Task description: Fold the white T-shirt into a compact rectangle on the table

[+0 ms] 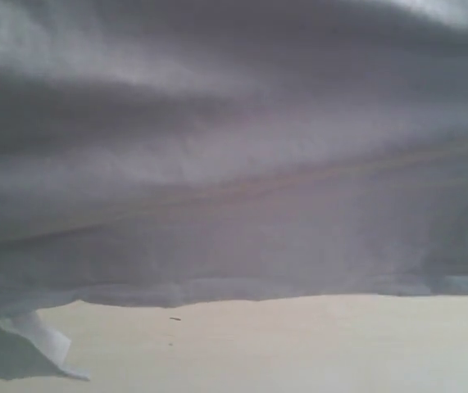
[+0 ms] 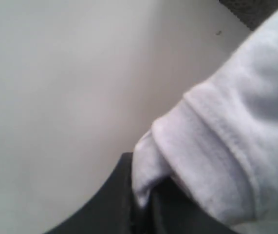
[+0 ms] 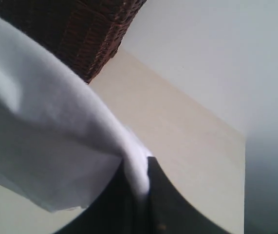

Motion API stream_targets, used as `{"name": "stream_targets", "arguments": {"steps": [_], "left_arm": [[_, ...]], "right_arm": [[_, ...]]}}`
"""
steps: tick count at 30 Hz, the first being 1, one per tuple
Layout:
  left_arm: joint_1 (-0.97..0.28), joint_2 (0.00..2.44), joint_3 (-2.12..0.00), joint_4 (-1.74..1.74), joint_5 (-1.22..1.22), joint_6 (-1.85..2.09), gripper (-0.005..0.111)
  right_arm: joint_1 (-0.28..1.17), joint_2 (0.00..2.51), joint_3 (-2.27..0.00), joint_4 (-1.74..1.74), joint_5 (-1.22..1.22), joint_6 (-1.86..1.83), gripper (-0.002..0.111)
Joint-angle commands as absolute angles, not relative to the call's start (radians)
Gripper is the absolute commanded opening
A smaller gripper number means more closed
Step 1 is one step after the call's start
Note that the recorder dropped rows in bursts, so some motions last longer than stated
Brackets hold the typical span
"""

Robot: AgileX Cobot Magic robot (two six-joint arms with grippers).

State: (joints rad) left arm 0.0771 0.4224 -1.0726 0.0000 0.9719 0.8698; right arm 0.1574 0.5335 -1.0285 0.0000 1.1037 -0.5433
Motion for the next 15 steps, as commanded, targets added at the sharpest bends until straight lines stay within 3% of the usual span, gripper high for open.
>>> {"name": "stream_targets", "arguments": {"steps": [1, 8, 15], "left_arm": [[0.079, 0.417, -1.12, -0.027, 1.046, 0.853, 0.0], [0.079, 0.507, -0.984, -0.028, 1.062, 0.853, 0.0], [0.079, 0.713, -0.73, 0.036, 0.759, 0.857, 0.0]], "right_arm": [[0.175, 0.508, -1.035, -0.005, 1.159, -0.554, 0.0], [0.187, 0.679, -0.993, -0.01, 1.176, -0.556, 0.0], [0.187, 1.03, -0.844, -0.105, 0.927, -0.554, 0.0]]}}
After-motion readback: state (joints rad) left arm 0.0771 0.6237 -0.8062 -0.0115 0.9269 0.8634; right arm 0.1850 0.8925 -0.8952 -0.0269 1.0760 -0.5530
